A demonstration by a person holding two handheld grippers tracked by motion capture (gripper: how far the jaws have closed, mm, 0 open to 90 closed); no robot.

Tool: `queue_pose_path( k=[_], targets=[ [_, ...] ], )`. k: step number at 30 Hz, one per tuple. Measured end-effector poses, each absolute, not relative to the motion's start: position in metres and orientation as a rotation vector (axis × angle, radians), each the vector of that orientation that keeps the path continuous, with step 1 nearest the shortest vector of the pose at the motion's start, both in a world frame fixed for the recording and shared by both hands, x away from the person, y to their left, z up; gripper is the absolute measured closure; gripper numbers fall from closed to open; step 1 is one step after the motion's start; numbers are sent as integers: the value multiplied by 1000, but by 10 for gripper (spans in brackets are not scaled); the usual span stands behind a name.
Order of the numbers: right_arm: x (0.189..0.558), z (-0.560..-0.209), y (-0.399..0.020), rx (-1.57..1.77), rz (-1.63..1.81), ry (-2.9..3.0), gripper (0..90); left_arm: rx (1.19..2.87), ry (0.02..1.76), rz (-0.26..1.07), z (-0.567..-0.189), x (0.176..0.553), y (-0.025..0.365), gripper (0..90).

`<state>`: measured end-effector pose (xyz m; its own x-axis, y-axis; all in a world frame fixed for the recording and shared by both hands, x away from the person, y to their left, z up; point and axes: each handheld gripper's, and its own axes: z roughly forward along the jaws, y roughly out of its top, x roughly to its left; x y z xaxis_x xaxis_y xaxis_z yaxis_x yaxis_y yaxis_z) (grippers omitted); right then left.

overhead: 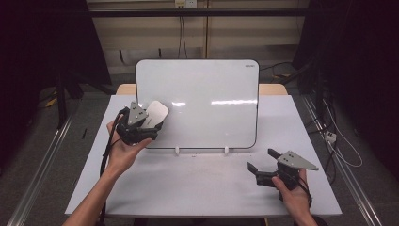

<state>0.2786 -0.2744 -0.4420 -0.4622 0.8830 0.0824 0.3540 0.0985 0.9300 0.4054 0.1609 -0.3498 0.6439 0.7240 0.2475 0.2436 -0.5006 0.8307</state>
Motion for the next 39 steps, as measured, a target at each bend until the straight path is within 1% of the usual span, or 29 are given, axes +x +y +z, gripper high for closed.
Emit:
queue_pose_path(
  k=[12,19,25,34,39],
  targets=[
    [276,-444,-276,1198,1359,1877,52,2098,756,779,-366,402,153,312],
    [276,-444,-274,1193,1358,1886,52,2136,753,833,-371,405,152,312],
    [275,-443,-273,1192,1358,1887,52,2144,750,834,-378,408,153,312],
    [277,-444,-272,1182,1360,1900,52,2181,725,914,-388,412,145,303],
    [277,-445,-272,1182,1360,1903,52,2191,728,901,-387,412,145,301]
  ],
)
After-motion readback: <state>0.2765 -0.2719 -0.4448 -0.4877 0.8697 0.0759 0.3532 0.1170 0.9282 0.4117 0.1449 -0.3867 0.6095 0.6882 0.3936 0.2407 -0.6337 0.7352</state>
